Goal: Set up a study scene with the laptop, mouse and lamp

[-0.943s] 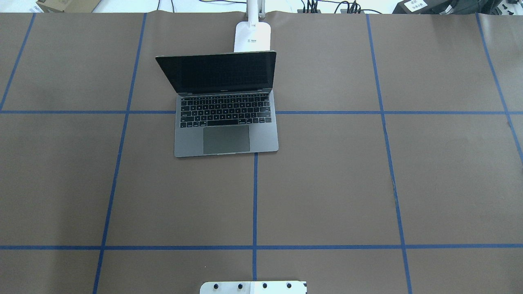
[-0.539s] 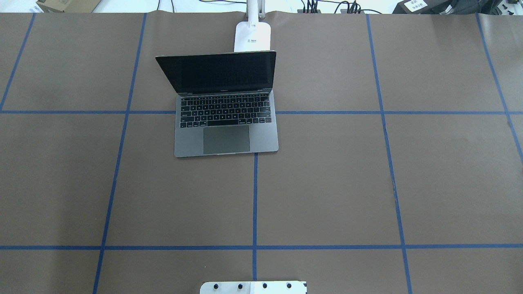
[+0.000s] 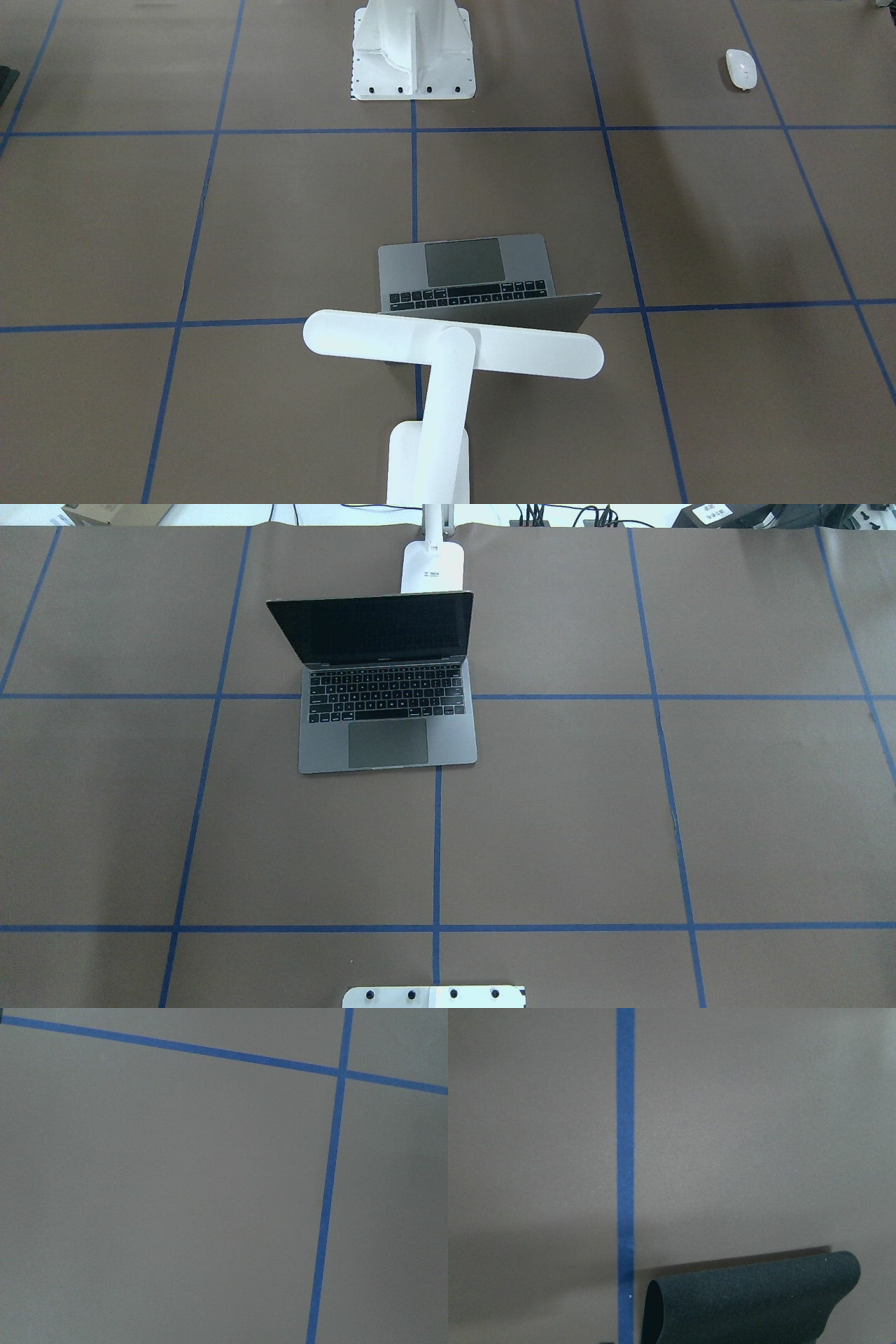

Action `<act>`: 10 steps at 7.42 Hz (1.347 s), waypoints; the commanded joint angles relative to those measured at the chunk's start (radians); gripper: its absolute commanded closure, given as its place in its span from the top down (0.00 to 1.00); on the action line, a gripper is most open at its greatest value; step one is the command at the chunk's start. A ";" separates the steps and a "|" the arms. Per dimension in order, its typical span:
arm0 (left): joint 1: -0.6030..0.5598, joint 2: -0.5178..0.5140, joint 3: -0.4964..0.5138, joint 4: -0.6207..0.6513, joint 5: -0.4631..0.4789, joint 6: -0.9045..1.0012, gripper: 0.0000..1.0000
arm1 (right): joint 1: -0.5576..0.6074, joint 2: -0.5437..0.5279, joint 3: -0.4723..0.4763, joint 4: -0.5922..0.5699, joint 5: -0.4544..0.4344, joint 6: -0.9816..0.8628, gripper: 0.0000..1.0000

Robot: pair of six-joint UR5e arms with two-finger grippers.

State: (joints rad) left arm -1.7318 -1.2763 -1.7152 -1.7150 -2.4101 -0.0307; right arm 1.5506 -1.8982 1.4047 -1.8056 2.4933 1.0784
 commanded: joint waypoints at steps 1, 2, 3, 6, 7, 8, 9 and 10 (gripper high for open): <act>0.000 0.000 -0.003 0.000 -0.001 0.000 1.00 | -0.030 0.004 -0.022 0.002 0.022 -0.006 0.82; 0.000 0.000 -0.003 0.000 -0.001 0.000 1.00 | -0.039 0.005 -0.036 0.005 0.015 -0.006 0.81; 0.000 0.000 -0.004 0.000 -0.001 0.000 1.00 | -0.052 0.008 -0.077 0.068 0.012 0.001 0.81; 0.000 0.000 -0.004 0.000 -0.004 0.000 1.00 | -0.072 0.031 -0.102 0.111 0.001 0.006 0.73; 0.000 0.000 -0.004 0.000 -0.004 0.000 1.00 | -0.073 0.040 -0.098 0.111 0.001 0.009 0.66; 0.000 0.000 -0.004 0.000 -0.004 0.000 1.00 | -0.075 0.041 -0.098 0.111 0.002 0.006 0.64; 0.000 0.000 -0.004 0.000 -0.004 0.000 1.00 | -0.075 0.041 -0.096 0.109 0.002 -0.001 0.64; 0.000 0.000 -0.004 0.000 -0.006 0.000 1.00 | -0.075 0.039 -0.096 0.109 0.002 -0.006 0.64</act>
State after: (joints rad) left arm -1.7318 -1.2763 -1.7196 -1.7150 -2.4148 -0.0307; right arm 1.4764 -1.8587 1.3077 -1.6961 2.4957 1.0789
